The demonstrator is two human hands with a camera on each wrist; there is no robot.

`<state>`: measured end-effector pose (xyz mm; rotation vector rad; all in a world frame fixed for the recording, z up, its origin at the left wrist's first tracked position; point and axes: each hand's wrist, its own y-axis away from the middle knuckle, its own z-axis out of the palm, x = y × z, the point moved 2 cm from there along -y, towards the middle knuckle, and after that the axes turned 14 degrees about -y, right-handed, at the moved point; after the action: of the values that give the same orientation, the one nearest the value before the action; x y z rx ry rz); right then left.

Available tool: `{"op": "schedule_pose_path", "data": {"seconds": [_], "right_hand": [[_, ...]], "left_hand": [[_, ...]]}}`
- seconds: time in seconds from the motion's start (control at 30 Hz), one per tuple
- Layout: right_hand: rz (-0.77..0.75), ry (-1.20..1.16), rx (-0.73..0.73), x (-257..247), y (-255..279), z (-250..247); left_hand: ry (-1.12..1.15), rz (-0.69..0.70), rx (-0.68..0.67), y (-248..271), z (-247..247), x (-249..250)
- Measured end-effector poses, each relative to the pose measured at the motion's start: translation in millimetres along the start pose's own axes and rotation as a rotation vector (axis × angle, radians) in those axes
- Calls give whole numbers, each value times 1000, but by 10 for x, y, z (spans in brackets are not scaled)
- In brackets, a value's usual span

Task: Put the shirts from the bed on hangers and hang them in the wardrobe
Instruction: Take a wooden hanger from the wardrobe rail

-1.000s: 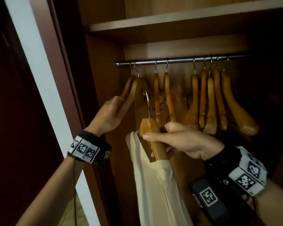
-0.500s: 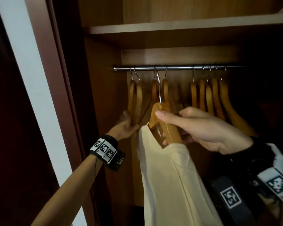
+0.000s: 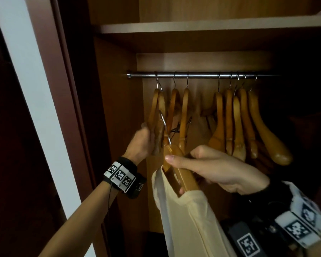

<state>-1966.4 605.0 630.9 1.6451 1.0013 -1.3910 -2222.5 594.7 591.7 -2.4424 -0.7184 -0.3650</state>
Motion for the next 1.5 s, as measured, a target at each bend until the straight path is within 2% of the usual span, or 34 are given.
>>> {"op": "schedule_pose_path", "data": {"seconds": [0.23, 0.33, 0.53, 0.83, 1.03, 1.23, 1.5], "right_hand": [[12, -52, -91, 103, -187, 242], [5, -71, -101, 138, -271, 321], [-25, -79, -51, 139, -459, 435], [-28, -118, 122, 112, -942, 353], [-8, -198, 219, -163, -1328, 276], [-37, -277, 251, -587, -1799, 99], [-93, -161, 359, -995, -2390, -157]], "left_hand": [[-158, 36, 150, 201, -357, -57], [-171, 66, 161, 156, -553, -62], [-103, 44, 137, 89, -670, -58], [-41, 86, 273, 497, -971, -137], [-41, 74, 342, 773, -1170, -107], [-52, 39, 397, 942, -1365, -27], [-56, 24, 371, 908, -1437, -31]]}}
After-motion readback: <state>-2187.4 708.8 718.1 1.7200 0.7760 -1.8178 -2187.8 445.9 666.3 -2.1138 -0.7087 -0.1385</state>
